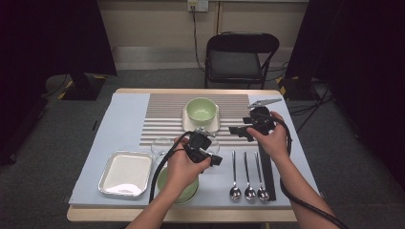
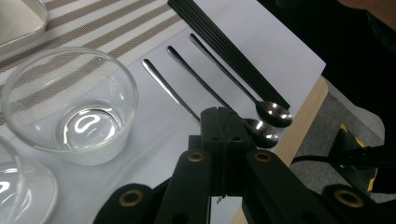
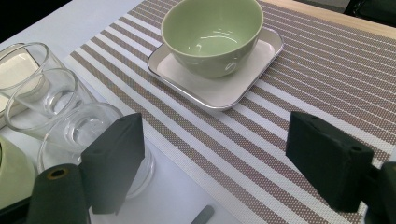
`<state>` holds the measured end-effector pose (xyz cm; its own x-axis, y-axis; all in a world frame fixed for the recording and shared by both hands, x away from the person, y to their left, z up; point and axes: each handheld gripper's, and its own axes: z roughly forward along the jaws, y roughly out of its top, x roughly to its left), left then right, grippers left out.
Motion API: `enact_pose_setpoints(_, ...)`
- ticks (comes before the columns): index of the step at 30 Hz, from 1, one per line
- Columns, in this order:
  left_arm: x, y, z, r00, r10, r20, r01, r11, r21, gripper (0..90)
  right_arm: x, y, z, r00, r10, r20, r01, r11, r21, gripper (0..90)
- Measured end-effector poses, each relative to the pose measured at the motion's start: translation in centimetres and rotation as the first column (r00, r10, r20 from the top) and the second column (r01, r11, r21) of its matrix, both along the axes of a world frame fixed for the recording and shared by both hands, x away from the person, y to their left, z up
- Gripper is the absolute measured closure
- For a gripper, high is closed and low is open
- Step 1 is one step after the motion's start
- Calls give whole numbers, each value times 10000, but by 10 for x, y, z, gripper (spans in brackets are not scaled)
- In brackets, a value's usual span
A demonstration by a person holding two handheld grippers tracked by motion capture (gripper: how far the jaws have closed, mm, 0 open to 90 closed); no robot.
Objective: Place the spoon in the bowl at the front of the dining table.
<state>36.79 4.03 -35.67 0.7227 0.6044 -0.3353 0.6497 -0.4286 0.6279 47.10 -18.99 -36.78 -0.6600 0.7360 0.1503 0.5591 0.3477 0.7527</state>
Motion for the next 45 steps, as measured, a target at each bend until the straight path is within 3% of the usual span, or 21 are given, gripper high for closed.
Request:
enact_pose_setpoints(13, -4, -28, -13, 9991, -386, -190, 390, 9990, 236, 900, -1, -2, -4, 9999, 80, -84, -79, 9999, 88, 186)
enact_pose_setpoints(39, -12, -56, -37, 9978, -641, -195, 656, 9942, 852, 900, -6, -3, -9, 9998, 212, -59, -212, 9997, 88, 186)
enact_pose_setpoints(45, -16, -62, -43, 9977, -649, -188, 661, 9949, 762, 900, -7, -5, -13, 9998, 218, -25, -218, 9997, 122, 185)
